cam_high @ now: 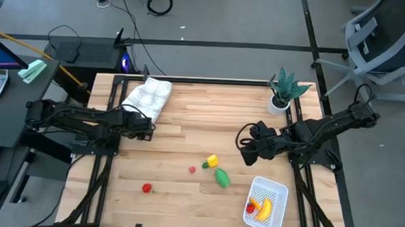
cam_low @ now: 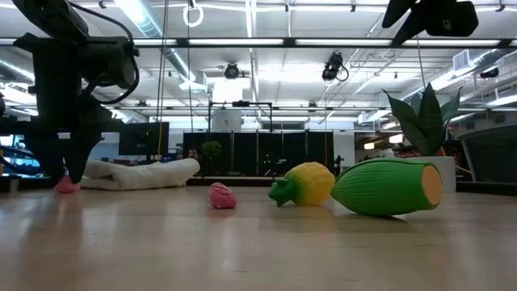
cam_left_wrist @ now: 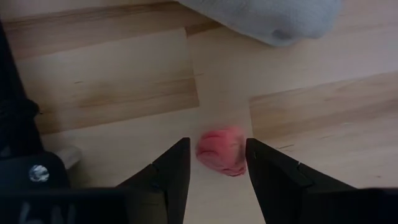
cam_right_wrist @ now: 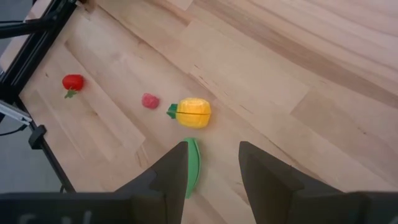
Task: Pick and placing Produce into tupperware
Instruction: Put the top pink peach into the white basket, then put the yellow pineapple into the white basket
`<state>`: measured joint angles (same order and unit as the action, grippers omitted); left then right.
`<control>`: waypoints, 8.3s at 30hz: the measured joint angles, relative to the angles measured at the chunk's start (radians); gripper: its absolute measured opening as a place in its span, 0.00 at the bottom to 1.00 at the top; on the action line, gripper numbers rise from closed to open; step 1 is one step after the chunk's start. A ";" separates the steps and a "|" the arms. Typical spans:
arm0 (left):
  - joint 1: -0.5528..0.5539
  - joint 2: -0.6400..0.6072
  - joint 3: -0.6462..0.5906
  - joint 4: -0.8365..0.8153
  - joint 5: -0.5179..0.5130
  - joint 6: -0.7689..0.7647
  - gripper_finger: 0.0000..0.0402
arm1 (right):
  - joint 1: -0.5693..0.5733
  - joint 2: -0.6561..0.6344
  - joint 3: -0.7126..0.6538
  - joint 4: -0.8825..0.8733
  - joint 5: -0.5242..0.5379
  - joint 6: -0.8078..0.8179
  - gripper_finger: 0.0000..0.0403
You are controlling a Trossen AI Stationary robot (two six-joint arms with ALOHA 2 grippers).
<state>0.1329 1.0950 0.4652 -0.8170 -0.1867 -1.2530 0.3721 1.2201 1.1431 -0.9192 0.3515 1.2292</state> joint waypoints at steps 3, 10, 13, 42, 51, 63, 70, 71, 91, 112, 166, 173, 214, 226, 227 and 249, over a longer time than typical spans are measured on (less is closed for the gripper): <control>0.000 0.000 -0.005 0.002 0.000 0.000 0.39 | -0.004 0.000 0.000 0.000 0.000 0.000 0.37; -0.004 0.000 -0.004 0.060 0.019 0.007 0.23 | -0.004 0.000 0.000 0.000 0.000 -0.001 0.37; -0.016 0.000 -0.004 0.090 0.026 0.008 0.10 | -0.004 0.000 0.000 0.000 0.000 -0.001 0.37; -0.301 0.614 1.201 0.650 0.124 0.723 0.03 | -0.092 -0.087 0.000 -0.245 0.394 -0.142 0.37; -0.349 1.034 1.545 0.643 0.309 0.720 0.03 | -0.164 -0.185 0.000 -0.531 0.396 -0.158 0.37; -0.391 1.368 1.698 0.762 0.369 0.742 0.03 | -0.167 -0.289 0.000 -0.412 0.190 -0.445 0.37; -0.396 1.422 1.700 0.878 0.379 0.765 0.03 | -0.167 -0.288 0.000 -0.369 0.146 -0.551 0.37; -0.396 1.422 1.700 0.877 0.379 0.784 0.03 | -0.167 -0.288 0.000 -0.368 0.151 -0.551 0.37; -0.393 1.460 1.698 0.855 0.379 0.932 0.06 | -0.167 -0.288 0.000 -0.366 0.168 -0.553 0.37; -0.381 1.458 1.698 0.820 0.381 1.085 0.16 | -0.167 -0.288 0.000 -0.366 0.188 -0.553 0.37; -0.350 1.129 1.831 -0.754 0.513 0.985 0.47 | -0.166 0.213 0.000 -0.301 -0.209 -1.080 0.56; -0.362 1.042 1.831 -0.753 0.510 0.948 0.44 | -0.147 0.259 0.000 -0.164 -0.281 -1.202 0.58; -0.365 0.396 1.832 -0.754 0.116 0.794 0.42 | -0.200 0.684 0.146 0.344 -0.348 -1.501 0.67; -0.365 0.395 1.832 -0.754 0.116 0.825 0.42 | -0.211 0.700 0.144 0.338 -0.346 -1.525 0.67; -0.365 0.395 1.832 -0.754 0.116 0.823 0.42 | -0.213 0.702 0.144 0.336 -0.352 -1.525 0.67; -0.365 0.396 1.832 -0.754 0.116 0.820 0.42 | -0.215 0.748 0.143 0.367 -0.355 -1.531 0.58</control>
<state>-0.2321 1.4906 2.2971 -1.5709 -0.0711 -0.4326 0.1571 1.9685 1.2861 -0.5525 -0.0038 -0.3014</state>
